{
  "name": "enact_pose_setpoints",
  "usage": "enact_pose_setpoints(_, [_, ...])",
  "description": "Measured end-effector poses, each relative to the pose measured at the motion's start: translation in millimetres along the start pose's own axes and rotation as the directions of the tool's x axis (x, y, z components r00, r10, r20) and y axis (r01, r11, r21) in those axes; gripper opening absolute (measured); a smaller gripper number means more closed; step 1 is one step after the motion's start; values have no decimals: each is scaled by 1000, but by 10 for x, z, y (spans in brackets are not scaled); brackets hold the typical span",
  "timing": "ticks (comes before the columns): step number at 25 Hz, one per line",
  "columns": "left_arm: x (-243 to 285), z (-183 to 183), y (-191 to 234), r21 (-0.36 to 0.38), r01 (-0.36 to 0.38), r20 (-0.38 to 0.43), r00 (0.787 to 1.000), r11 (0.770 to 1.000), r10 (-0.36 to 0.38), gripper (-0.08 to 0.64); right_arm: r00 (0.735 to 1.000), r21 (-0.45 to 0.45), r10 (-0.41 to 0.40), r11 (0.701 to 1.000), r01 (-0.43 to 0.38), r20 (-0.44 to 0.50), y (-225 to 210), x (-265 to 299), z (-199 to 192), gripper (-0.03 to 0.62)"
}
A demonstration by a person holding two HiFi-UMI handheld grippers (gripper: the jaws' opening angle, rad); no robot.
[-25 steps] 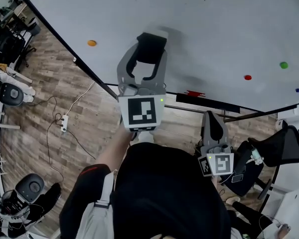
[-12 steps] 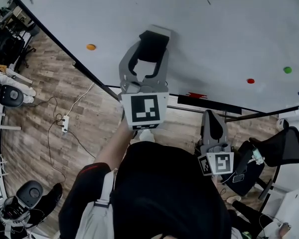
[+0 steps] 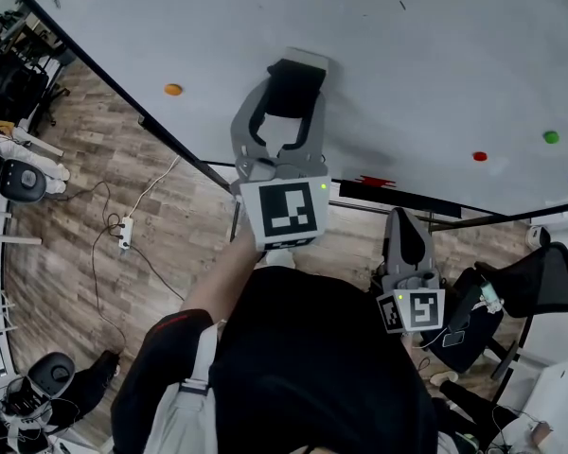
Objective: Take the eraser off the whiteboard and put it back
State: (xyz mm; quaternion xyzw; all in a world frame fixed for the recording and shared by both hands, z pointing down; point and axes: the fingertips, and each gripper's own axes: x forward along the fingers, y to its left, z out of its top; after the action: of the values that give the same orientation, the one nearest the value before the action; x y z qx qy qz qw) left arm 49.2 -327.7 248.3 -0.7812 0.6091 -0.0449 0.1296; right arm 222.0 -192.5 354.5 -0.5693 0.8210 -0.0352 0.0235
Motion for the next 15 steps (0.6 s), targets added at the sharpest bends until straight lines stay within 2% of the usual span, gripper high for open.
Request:
enact_pose_setpoints(10, [6, 9, -5, -6, -32, 6, 999, 999, 32, 238, 1000, 18, 0, 1000, 0, 8, 14, -11, -26, 3])
enact_pose_setpoints(15, [-5, -4, -28, 19, 9, 15, 1000, 1000, -9, 239, 1000, 23, 4, 1000, -5, 7, 39, -50, -63, 3])
